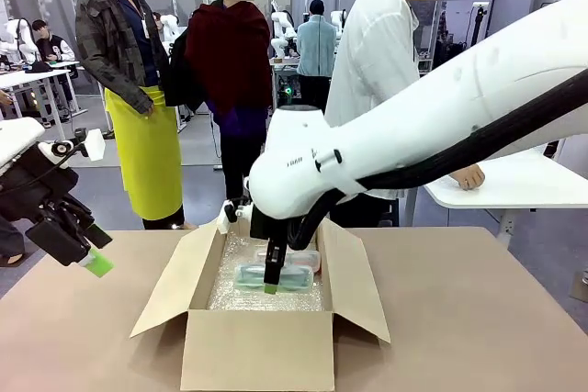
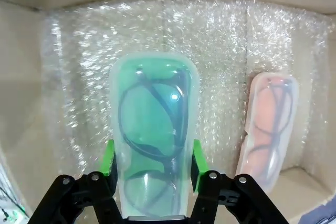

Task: Pack the glasses set securely to prepare it for shipping.
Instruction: Put the Glasses case from the right side of the table into the Package Box.

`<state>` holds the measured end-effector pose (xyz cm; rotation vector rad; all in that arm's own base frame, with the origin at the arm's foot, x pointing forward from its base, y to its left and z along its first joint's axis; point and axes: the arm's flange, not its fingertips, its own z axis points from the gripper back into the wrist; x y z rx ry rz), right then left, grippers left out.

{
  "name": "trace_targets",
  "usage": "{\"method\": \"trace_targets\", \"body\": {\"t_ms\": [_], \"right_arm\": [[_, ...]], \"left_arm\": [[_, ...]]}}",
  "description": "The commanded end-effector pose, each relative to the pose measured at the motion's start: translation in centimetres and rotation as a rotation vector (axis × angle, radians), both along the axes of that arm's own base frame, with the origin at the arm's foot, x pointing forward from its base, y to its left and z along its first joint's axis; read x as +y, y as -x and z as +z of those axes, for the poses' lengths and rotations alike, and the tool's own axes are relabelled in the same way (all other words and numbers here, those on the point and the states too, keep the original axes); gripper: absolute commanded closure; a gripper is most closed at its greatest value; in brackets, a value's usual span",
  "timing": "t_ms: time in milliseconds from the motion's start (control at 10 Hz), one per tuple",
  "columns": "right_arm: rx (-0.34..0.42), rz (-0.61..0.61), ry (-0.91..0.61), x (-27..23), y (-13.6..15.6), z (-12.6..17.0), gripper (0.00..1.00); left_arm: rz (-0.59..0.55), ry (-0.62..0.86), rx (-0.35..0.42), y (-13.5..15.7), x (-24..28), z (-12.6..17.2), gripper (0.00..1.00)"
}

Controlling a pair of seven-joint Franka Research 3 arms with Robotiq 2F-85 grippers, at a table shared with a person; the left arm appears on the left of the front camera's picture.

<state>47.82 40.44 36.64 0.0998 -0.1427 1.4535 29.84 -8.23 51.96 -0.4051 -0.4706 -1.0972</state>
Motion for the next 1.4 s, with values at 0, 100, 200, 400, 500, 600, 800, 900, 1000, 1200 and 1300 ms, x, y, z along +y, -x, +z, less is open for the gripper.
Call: {"method": "trace_targets", "body": {"t_ms": [0, 100, 200, 400, 500, 600, 800, 900, 1000, 1200, 1300], "right_arm": [[-0.031, -0.039, 0.03, 0.8, -0.5, -1.5, 0.68], [-0.022, -0.049, 0.04, 0.8, -1.0, -2.4, 0.68], [-0.032, -0.057, 0.048, 0.7, -1.3, -3.0, 0.68], [-0.018, -0.072, 0.064, 0.6, -1.6, -3.3, 0.23], [-0.021, -0.071, 0.064, 0.7, -1.5, -3.0, 0.04], [-0.023, -0.071, 0.068, 0.9, -1.5, -2.6, 0.0], [-0.03, -0.073, 0.089, 0.8, -1.1, -2.3, 0.0], [-0.053, -0.066, 0.127, 0.6, -0.4, -1.5, 0.0], [-0.021, -0.053, 0.053, 0.7, -1.8, -2.7, 0.0], [-0.021, -0.053, 0.053, 0.7, -1.8, -2.7, 0.0], [-0.021, -0.053, 0.053, 0.7, -1.8, -2.7, 0.0]], "left_arm": [[-0.017, 0.022, -0.007, -0.1, 0.1, 0.0, 0.0], [-0.017, 0.022, -0.007, -0.1, 0.1, 0.0, 0.0], [-0.017, 0.022, -0.007, -0.1, 0.1, 0.0, 0.0], [-0.017, 0.022, -0.007, -0.1, 0.1, 0.0, 0.0], [-0.017, 0.022, -0.007, -0.1, 0.1, 0.0, 0.0], [-0.017, 0.022, -0.007, -0.1, 0.1, 0.0, 0.0], [-0.017, 0.022, -0.007, -0.1, 0.1, 0.0, 0.0], [-0.017, 0.022, -0.007, -0.1, 0.1, 0.0, 0.0], [-0.017, 0.022, -0.007, -0.1, 0.1, 0.0, 0.0], [-0.017, 0.022, -0.007, -0.1, 0.1, 0.0, 0.0], [-0.017, 0.022, -0.007, -0.1, 0.1, 0.0, 0.0]]}}
